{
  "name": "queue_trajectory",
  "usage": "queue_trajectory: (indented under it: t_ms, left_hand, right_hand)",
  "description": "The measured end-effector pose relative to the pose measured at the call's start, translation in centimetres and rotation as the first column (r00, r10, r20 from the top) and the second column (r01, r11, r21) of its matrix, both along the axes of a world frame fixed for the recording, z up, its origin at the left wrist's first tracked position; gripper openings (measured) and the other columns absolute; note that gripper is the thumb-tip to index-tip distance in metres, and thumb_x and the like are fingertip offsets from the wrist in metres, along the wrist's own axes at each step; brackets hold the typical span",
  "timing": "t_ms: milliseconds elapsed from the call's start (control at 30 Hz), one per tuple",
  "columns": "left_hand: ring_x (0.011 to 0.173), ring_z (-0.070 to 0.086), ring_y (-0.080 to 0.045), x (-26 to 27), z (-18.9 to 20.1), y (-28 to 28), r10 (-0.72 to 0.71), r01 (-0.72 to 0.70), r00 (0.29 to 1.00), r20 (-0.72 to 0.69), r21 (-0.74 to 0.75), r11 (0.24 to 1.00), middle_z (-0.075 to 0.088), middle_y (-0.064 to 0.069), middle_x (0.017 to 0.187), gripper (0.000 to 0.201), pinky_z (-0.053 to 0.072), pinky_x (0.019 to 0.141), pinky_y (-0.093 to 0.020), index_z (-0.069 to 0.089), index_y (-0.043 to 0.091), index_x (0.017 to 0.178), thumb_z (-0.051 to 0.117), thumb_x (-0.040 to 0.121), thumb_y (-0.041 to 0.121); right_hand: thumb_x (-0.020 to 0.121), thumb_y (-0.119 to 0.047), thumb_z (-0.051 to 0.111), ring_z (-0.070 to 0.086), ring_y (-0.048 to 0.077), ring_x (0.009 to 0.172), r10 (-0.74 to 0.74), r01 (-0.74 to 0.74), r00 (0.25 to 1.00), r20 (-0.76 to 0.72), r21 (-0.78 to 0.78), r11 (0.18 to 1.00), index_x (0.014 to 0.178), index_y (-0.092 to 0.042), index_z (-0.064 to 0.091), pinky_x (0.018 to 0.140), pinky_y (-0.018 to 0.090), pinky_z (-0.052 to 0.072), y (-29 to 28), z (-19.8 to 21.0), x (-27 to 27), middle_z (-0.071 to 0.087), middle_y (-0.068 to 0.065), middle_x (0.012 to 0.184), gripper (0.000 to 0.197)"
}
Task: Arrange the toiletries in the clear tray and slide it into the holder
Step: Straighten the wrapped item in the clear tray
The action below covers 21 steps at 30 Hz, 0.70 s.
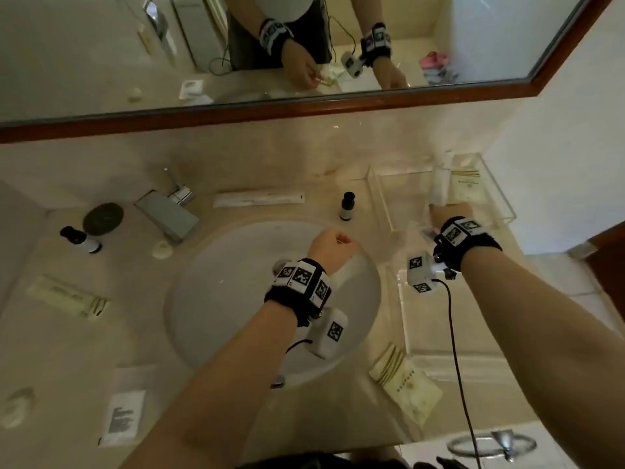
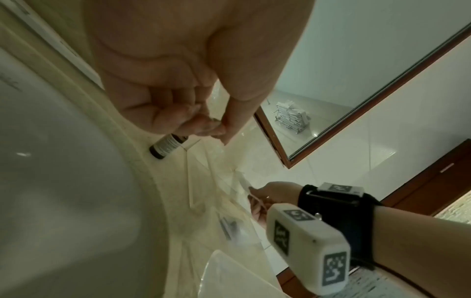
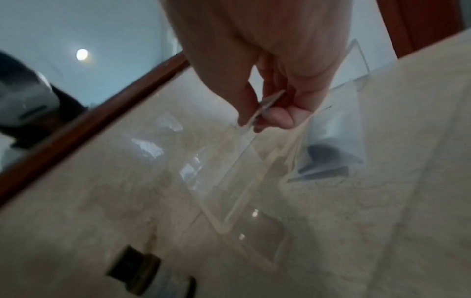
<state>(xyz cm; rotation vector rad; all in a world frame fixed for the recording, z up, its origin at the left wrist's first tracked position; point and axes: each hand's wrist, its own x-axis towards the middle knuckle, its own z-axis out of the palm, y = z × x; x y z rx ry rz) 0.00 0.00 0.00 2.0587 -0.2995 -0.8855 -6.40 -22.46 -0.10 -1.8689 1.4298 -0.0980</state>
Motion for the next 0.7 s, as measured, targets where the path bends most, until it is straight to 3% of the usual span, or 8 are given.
queue_trajectory:
  t_ms: [67, 133, 233, 300, 400, 533, 600, 700]
  left_hand:
    - [0.086, 0.056, -0.022, -0.2, -0.3, -0.4, -0.002, 0.003, 0.999, 0.052, -0.002, 1.000, 0.060, -0.003, 0.086, 0.010, 0.049, 0.083, -0.034, 0.056, 0.017, 0.082, 0.061, 0.088, 0.024]
    - [0.089, 0.055, -0.020, -0.8, -0.5, -0.8, -0.004, 0.002, 0.996, 0.089, 0.019, 1.000, 0.058, -0.003, 0.094, 0.017, 0.048, 0.085, -0.034, 0.058, 0.012, 0.101, 0.057, 0.091, 0.025]
    - [0.090, 0.059, -0.021, -2.4, -0.2, -2.0, 0.015, -0.013, 0.996, 0.089, -0.023, 1.000, 0.055, -0.004, 0.094, 0.032, 0.047, 0.079, -0.030, 0.051, 0.010, 0.119, 0.053, 0.093, 0.030]
    - [0.099, 0.062, -0.026, -3.2, -0.3, -3.2, 0.053, -0.047, 0.995, 0.080, -0.074, 0.996, 0.055, -0.005, 0.098, 0.043, 0.050, 0.088, -0.034, 0.043, 0.011, 0.129, 0.052, 0.093, 0.034]
    - [0.108, 0.060, -0.029, -4.4, -0.4, -5.0, 0.151, -0.143, 0.987, 0.050, -0.133, 0.981, 0.053, -0.005, 0.115, 0.064, 0.048, 0.098, -0.045, 0.026, 0.017, 0.142, 0.055, 0.090, 0.041]
    - [0.130, 0.040, -0.030, -7.1, -1.0, -6.8, 0.127, -0.120, 0.990, 0.055, -0.112, 0.986, 0.026, -0.012, 0.146, 0.092, 0.039, 0.108, -0.045, 0.012, 0.020, 0.149, 0.070, 0.080, 0.038]
    - [0.133, 0.037, -0.028, -8.5, -1.5, -7.3, 0.065, -0.059, 0.993, 0.101, -0.061, 0.996, 0.024, -0.013, 0.148, 0.095, 0.035, 0.111, -0.039, 0.015, 0.016, 0.149, 0.076, 0.077, 0.029]
    - [0.127, 0.045, -0.026, -10.8, -2.4, -8.3, -0.064, 0.048, 0.981, 0.183, 0.088, 0.995, 0.038, -0.012, 0.141, 0.082, 0.037, 0.110, -0.037, 0.037, 0.016, 0.140, 0.081, 0.072, 0.027]
  right_hand:
    - [0.090, -0.029, 0.055, 0.063, 0.030, 0.087, -0.146, 0.135, 0.972, 0.182, 0.070, 0.988, 0.110, -0.003, 0.064, 0.083, 0.034, 0.052, 0.0, 0.1, -0.5, 0.066, 0.013, 0.097, 0.034]
    - [0.091, -0.029, 0.055, 0.065, 0.031, 0.095, -0.178, 0.160, 0.929, 0.324, 0.080, 0.984, 0.112, -0.006, 0.065, 0.089, 0.040, 0.054, -0.2, 0.0, -1.5, 0.068, 0.013, 0.106, 0.033]
    - [0.090, -0.026, 0.056, 0.065, 0.020, 0.078, -0.184, 0.128, 0.883, 0.431, 0.155, 0.979, 0.109, -0.010, 0.066, 0.067, 0.031, 0.056, -0.5, -0.1, -4.8, 0.068, 0.009, 0.098, 0.027]
    - [0.090, -0.025, 0.058, 0.062, 0.014, 0.071, -0.162, 0.044, 0.865, 0.474, 0.249, 0.967, 0.107, -0.012, 0.064, 0.059, 0.024, 0.051, -0.8, -0.2, -7.4, 0.065, 0.005, 0.091, 0.021]
    - [0.092, -0.022, 0.058, 0.061, 0.015, 0.069, -0.097, -0.099, 0.868, 0.487, 0.361, 0.927, 0.102, -0.012, 0.061, 0.054, 0.022, 0.049, -1.9, -0.7, -10.7, 0.062, 0.003, 0.084, 0.015]
    - [0.093, -0.023, 0.056, 0.054, 0.016, 0.058, -0.028, -0.174, 0.907, 0.420, 0.436, 0.883, 0.099, -0.006, 0.059, 0.037, 0.016, 0.041, -4.6, -1.7, -14.7, 0.056, 0.004, 0.077, 0.017]
    - [0.094, -0.024, 0.056, 0.049, 0.014, 0.054, 0.019, -0.214, 0.919, 0.393, 0.456, 0.864, 0.090, -0.008, 0.059, 0.036, 0.016, 0.037, -5.9, -2.3, -16.5, 0.052, 0.004, 0.074, 0.017]
    - [0.095, -0.025, 0.054, 0.044, 0.013, 0.051, 0.107, -0.274, 0.931, 0.350, 0.473, 0.838, 0.087, -0.008, 0.060, 0.036, 0.016, 0.033, -7.1, -2.7, -18.5, 0.047, 0.005, 0.070, 0.019]
